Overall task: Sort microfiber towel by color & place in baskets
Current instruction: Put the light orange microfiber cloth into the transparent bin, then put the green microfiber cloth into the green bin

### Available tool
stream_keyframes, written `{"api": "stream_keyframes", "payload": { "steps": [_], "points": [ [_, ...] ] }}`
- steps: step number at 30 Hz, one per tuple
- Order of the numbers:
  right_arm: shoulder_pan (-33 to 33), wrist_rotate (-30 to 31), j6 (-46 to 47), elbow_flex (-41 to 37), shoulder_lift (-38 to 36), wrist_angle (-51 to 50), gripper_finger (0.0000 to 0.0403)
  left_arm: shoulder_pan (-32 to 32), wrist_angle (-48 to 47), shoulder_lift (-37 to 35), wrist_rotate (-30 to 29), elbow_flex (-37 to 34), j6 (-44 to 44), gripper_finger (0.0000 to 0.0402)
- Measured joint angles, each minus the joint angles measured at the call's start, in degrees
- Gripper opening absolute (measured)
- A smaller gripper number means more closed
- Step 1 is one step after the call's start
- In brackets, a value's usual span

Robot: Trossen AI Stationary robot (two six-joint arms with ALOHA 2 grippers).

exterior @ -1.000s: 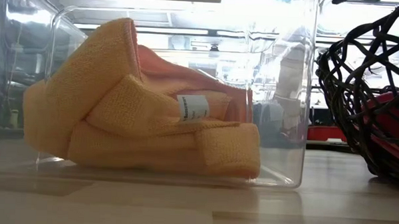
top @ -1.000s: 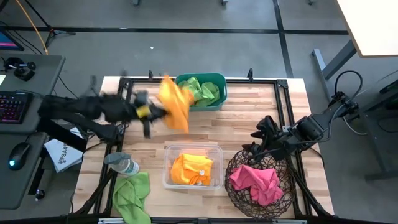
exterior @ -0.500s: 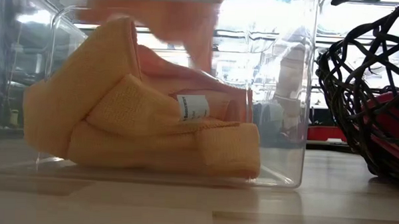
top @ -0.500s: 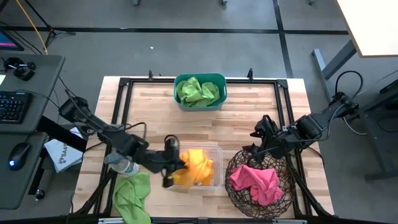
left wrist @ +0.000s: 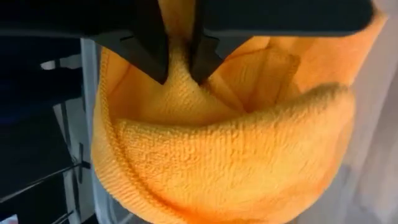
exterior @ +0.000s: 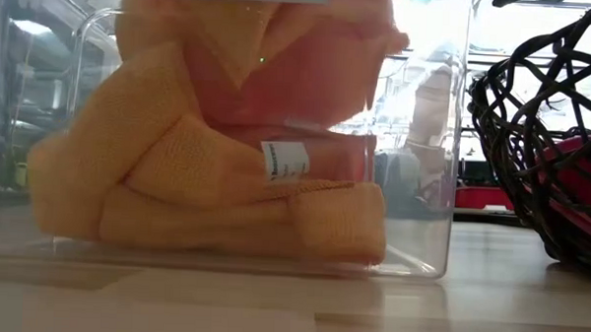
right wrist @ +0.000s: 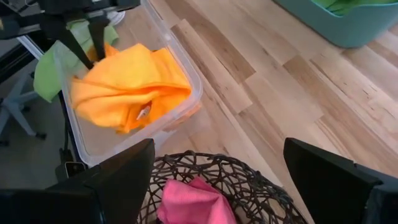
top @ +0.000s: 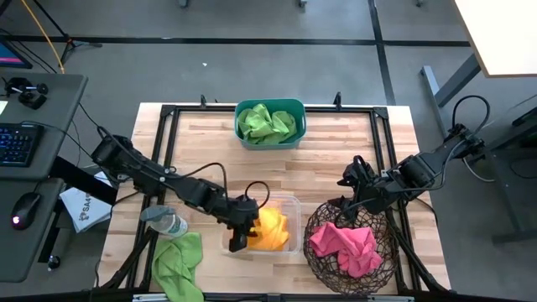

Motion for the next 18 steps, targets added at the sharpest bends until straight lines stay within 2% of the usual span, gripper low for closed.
{"api": "stream_keyframes", "payload": {
  "steps": [5,10,12,15,18],
  "points": [
    [0.00,0.00,-0.12,0.00,0.00,-0.01,0.0353,2.87,-6.35,0.00,0.45,5.48,1.29,0.0126],
    [0.00,0.27,-1.07,0.00,0.00,-0.01,0.0353,4.46,-16.21,0.00,0.77,15.73,5.20,0.0190],
    [0.00,0.26,-1.07,0.00,0.00,0.00,0.0353,4.55,-21.62,-0.02,3.73,20.47,6.08,0.0205],
    [0.00,0.26,-1.07,0.00,0.00,0.00,0.0353,1.27,-31.56,-0.10,7.60,26.37,2.77,0.0212],
    [0.00,0.28,-1.23,0.00,0.00,-0.02,0.0353,-6.75,-40.22,-0.11,6.47,28.39,-2.02,0.0209]
  ]
}}
